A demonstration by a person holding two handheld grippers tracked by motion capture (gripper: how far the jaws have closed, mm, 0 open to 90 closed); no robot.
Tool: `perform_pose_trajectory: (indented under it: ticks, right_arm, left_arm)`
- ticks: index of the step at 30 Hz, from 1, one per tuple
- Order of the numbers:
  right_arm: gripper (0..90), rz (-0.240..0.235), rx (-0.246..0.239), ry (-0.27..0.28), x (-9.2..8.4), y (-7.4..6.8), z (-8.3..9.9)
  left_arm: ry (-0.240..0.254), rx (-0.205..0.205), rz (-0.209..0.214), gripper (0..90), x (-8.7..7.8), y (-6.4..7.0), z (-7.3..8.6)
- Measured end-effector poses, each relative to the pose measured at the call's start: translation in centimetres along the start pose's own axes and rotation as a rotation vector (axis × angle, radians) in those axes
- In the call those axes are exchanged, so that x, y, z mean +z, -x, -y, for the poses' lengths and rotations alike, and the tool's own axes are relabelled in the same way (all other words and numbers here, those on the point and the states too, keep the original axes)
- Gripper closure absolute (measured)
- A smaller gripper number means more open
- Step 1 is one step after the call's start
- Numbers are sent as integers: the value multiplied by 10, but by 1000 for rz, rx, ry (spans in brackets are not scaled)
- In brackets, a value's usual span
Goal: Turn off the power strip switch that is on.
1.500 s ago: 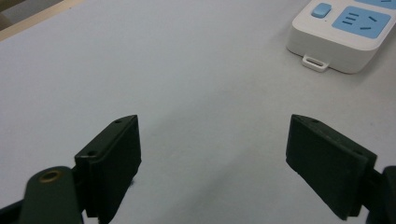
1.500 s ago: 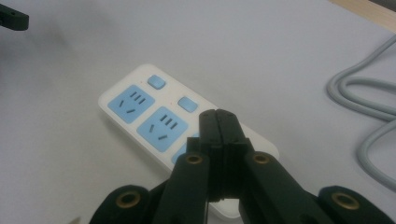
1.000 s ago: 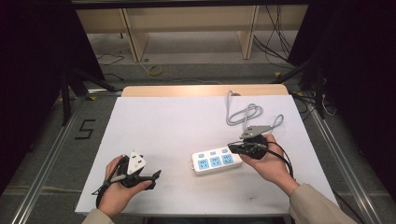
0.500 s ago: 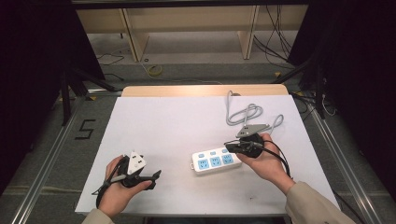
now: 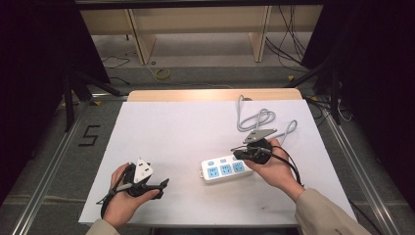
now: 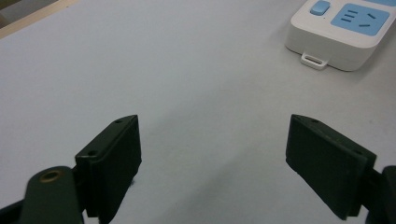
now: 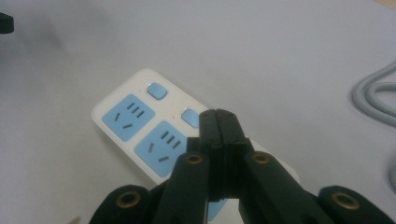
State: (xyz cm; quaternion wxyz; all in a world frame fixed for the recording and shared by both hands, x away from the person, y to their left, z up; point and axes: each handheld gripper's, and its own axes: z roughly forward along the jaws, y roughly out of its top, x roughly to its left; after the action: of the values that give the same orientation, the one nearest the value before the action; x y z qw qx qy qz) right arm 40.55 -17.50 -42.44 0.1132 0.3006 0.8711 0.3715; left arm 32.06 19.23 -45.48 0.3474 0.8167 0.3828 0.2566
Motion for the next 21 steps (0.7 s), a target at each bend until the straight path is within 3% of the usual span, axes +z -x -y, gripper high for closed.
perform_pose_trajectory:
  ticks: [21]
  right_arm:
    - [900,-22,-7,-50,19,-3,-6]
  left_arm:
    - [0,-1,2,178,0,0,0]
